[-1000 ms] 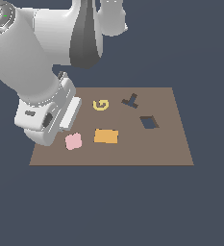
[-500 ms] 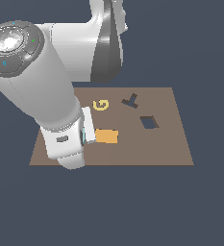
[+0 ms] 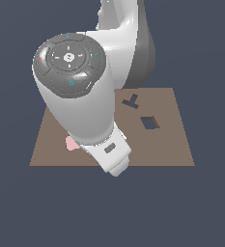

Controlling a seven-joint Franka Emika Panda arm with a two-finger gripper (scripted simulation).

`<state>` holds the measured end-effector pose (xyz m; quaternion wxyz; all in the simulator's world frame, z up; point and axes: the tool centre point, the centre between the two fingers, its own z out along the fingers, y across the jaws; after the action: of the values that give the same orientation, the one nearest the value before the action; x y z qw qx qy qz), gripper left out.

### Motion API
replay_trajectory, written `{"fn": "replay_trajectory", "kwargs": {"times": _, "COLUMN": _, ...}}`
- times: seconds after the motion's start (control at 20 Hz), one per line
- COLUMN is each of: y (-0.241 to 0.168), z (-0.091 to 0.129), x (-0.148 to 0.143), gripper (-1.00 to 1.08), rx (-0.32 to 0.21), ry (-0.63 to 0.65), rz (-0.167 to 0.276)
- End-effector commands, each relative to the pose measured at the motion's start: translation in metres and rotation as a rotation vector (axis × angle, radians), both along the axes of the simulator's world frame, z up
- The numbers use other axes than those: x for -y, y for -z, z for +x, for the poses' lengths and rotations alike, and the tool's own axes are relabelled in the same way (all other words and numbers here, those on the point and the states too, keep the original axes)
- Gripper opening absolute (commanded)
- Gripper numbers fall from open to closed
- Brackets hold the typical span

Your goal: Insert a designated object into the corresponding slot on a board.

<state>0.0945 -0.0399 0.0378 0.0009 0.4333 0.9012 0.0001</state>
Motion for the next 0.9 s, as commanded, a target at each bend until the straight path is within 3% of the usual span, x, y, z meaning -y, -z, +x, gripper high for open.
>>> {"fn": "replay_trajectory", "kwargs": {"times": 0.0, "y": -0.001, "z": 0.003, "x": -0.017, "gripper": -1.00, "rx": 0.001, "ry": -0.107, "rz": 0.000}}
{"fn": "replay_trajectory", "kwargs": {"times": 0.45, "y": -0.002, "z": -0.006, "x": -0.080, "gripper": -1.00, "rx": 0.001, "ry": -0.482, "rz": -0.001}}
{"fn": "replay_trajectory", "kwargs": {"times": 0.85, "y": -0.002, "z": -0.035, "x": -0.131, "gripper": -1.00, "rx": 0.000, "ry": -0.829, "rz": -0.001}}
